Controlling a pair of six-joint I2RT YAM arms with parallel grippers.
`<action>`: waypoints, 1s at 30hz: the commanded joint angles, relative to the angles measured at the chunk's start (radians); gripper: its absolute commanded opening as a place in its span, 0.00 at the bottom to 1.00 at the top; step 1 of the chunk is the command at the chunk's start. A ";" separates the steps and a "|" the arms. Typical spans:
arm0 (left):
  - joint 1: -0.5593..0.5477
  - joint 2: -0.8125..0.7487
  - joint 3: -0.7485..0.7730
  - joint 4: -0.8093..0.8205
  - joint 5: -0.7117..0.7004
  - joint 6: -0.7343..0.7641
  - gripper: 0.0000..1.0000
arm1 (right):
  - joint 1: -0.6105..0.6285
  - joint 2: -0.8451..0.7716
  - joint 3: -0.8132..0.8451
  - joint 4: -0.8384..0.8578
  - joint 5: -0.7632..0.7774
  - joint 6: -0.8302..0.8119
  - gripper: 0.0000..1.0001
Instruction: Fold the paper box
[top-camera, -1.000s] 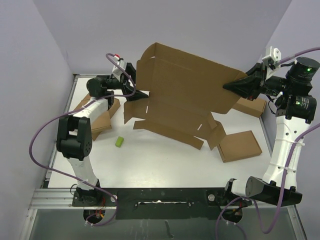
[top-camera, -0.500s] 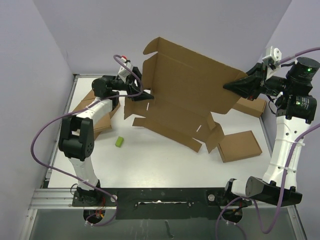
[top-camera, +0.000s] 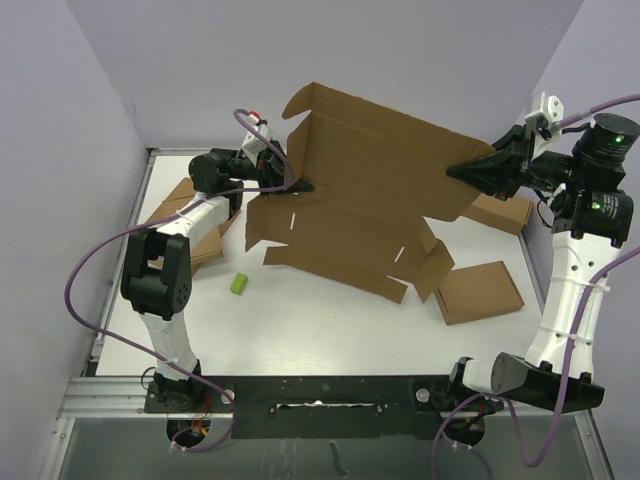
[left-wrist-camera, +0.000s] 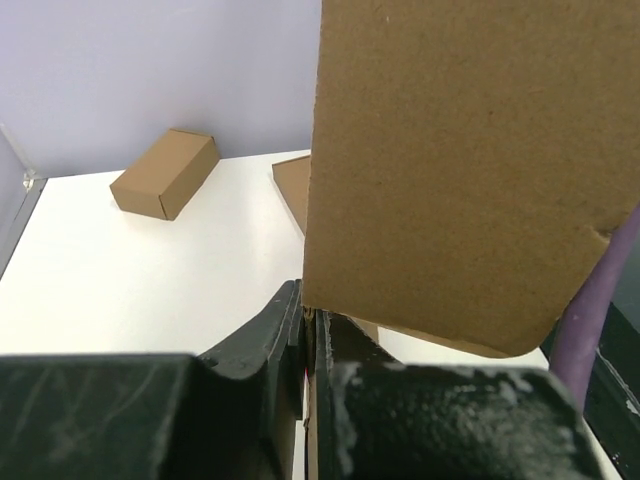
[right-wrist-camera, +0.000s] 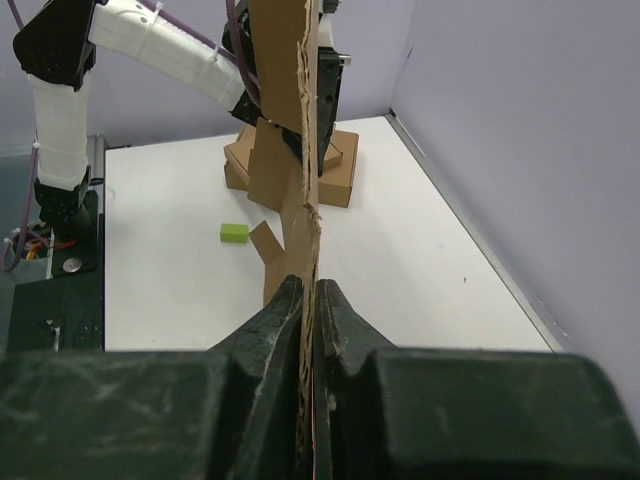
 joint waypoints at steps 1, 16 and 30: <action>0.013 0.012 0.044 0.035 -0.032 -0.010 0.15 | 0.007 -0.008 0.031 0.031 -0.214 0.010 0.00; 0.370 -0.419 -0.430 -0.303 -0.578 0.176 0.98 | 0.002 0.008 0.015 0.197 0.025 0.203 0.00; 0.297 -0.926 -0.978 -0.871 -0.917 0.323 0.41 | -0.004 0.020 -0.016 0.240 0.189 0.313 0.00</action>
